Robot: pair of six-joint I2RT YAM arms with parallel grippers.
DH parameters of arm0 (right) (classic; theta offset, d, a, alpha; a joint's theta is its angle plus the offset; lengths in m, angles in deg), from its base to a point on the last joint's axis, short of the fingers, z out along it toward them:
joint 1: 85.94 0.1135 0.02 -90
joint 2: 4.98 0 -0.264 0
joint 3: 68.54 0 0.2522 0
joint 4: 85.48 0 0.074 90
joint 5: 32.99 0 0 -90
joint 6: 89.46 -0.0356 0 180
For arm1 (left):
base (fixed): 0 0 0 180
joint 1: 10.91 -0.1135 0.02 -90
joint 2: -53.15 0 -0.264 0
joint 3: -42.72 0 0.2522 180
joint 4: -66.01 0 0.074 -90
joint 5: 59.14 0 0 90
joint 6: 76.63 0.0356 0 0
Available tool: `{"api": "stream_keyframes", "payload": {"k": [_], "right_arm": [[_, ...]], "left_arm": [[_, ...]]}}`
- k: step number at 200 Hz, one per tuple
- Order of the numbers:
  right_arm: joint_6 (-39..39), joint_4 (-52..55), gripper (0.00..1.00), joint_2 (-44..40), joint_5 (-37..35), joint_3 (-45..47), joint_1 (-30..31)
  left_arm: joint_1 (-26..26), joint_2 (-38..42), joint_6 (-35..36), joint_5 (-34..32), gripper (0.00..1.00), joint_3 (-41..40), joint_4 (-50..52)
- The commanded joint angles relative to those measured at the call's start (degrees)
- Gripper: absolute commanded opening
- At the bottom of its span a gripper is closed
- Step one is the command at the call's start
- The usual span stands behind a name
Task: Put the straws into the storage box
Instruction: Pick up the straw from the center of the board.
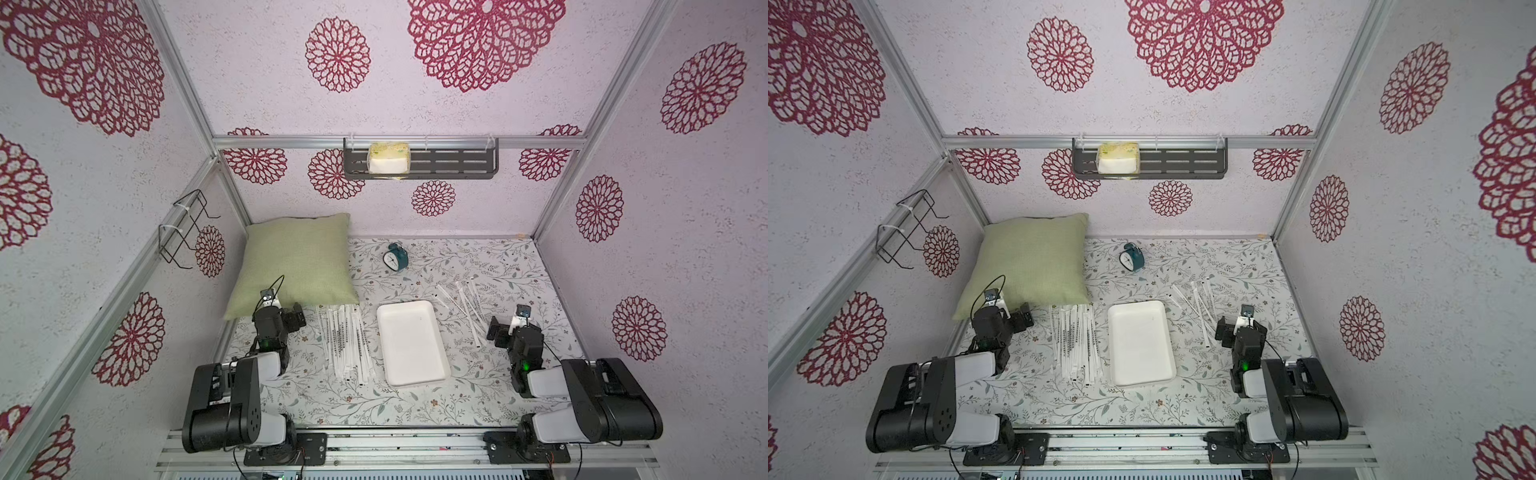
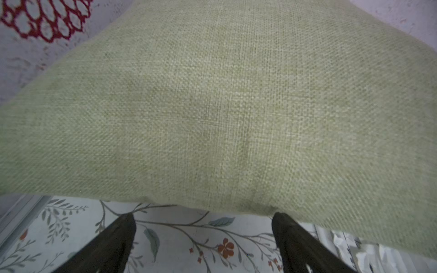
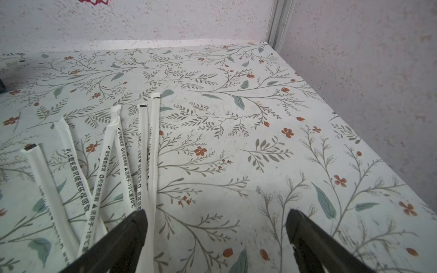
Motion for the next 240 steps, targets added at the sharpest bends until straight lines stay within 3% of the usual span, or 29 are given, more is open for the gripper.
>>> {"api": "stream_keyframes", "payload": {"k": [1,151,166,178,197,213,225,240], "right_arm": [[3.40,-18.59,0.99,5.56,-2.91,-3.18,0.93],[3.22,-18.37,0.99,5.46,-2.46,-3.24,0.86],[3.81,-18.80,0.99,3.78,-3.79,-2.48,1.67],[5.00,-13.35,0.99,-1.48,-7.51,-3.05,3.57],[3.74,-1.09,0.99,-8.41,-18.47,-6.78,7.32],[-4.25,21.99,0.99,-14.40,-24.41,-14.97,9.80],[-11.85,41.15,0.99,-17.44,-21.79,-23.41,10.14],[-18.68,48.70,0.99,-20.36,-14.76,-27.01,9.96]], "left_arm": [[0.66,-5.83,2.71,-1.08,0.98,3.11,-12.62],[0.35,-5.88,2.32,-1.25,0.98,3.17,-12.64],[1.16,-2.90,2.25,-3.43,0.98,2.76,-11.13],[2.78,0.75,3.40,-5.61,0.98,3.55,-7.08],[8.48,6.47,4.53,-18.24,0.98,6.82,2.99],[12.60,11.95,3.81,-21.45,0.98,10.30,13.51],[15.73,16.07,2.39,-25.12,0.98,14.03,23.85],[17.67,20.27,0.21,-27.21,0.98,17.52,32.57]]}}
